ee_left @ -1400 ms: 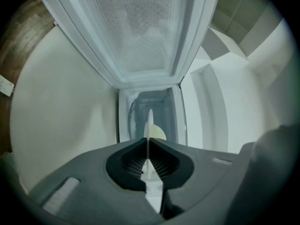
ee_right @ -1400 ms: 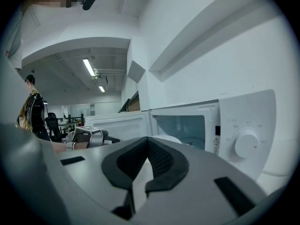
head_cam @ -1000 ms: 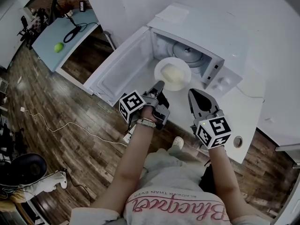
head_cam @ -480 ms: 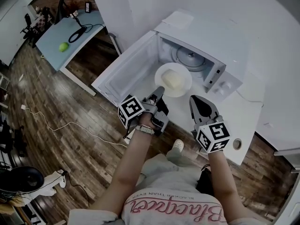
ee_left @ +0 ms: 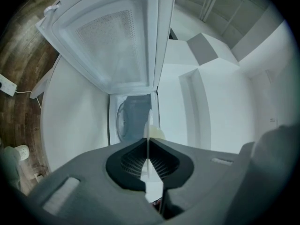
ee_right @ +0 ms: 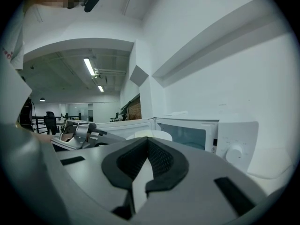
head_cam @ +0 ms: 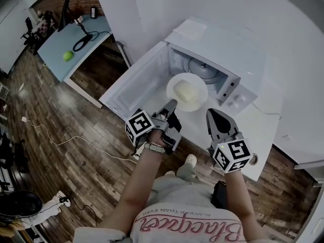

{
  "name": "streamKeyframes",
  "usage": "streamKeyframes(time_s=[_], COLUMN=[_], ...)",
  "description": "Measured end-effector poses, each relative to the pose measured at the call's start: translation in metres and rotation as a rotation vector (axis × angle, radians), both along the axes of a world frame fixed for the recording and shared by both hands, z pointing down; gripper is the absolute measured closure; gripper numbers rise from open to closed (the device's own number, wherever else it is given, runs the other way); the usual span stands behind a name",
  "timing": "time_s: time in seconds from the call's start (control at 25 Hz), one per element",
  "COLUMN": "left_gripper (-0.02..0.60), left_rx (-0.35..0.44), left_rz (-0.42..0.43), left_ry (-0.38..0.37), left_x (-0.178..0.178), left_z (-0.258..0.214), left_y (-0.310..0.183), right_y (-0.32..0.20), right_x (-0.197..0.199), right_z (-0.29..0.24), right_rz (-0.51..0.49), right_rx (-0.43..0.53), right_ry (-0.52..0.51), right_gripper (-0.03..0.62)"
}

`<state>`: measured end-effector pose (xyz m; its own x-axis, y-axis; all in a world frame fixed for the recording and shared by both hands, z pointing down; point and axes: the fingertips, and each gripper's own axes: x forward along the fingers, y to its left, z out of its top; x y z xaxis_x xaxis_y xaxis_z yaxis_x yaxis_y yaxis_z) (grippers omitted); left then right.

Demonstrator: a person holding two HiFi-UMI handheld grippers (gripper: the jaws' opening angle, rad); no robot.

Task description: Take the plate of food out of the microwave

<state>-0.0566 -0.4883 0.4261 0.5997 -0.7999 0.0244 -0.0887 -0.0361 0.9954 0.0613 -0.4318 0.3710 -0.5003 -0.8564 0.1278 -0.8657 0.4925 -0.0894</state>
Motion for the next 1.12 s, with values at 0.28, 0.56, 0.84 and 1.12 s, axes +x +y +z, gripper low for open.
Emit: streamKeyframes(time_s=[0.28, 0.56, 0.84, 1.12], left_gripper=[0.561, 0.561, 0.561, 0.561], left_rx=[0.013, 0.039, 0.041, 0.057], left_rz=[0.018, 0.042, 0.058, 0.074], left_ry=[-0.013, 0.0, 0.008, 0.006], left_x=[0.008, 0.021, 0.036, 0.056], left_z=[-0.02, -0.041, -0.057, -0.073], left_y=[0.01, 0.009, -0.004, -0.016], right_y=[0.005, 0.002, -0.01, -0.023], right_x=[0.006, 0.018, 0.036, 0.056], right_z=[-0.019, -0.041, -0.062, -0.065], right_rz=[0.042, 0.082, 0.1, 0.112], right_rx=[0.023, 0.071, 0.128, 0.137], right_ry=[-0.028, -0.045, -0.024, -0.027], right_gripper=[0.588, 0.588, 0.588, 0.589])
